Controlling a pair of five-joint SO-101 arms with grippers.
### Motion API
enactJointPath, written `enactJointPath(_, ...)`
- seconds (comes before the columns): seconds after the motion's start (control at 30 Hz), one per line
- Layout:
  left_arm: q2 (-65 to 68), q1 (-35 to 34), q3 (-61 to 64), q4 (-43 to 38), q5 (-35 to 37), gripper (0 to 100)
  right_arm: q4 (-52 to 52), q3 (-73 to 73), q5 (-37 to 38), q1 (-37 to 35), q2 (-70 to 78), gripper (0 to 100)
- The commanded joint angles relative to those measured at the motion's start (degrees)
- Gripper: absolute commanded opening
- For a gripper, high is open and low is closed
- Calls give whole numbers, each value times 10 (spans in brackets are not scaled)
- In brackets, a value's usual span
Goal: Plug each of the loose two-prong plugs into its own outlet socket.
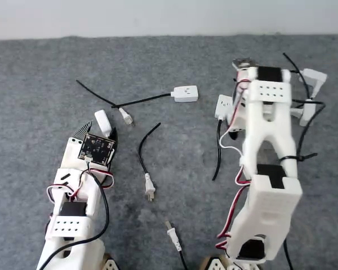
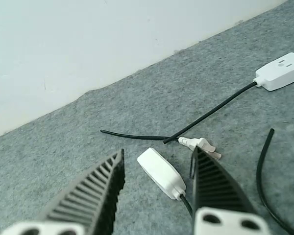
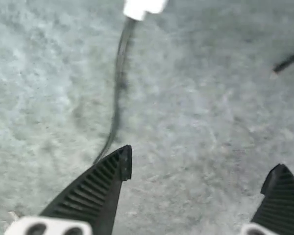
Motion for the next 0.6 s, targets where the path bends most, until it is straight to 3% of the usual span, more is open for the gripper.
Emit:
enactJointPath(0.0, 1, -1, -7, -18, -5, 217, 35, -32, -55, -24, -53, 385)
enactJointPath(0.37, 1, -1, -7, -18, -5, 217, 41, 138, -55, -47, -261, 385)
enactJointPath(0.57, 1, -1, -7, -18, -5, 217, -93, 405, -54, -45, -438, 385)
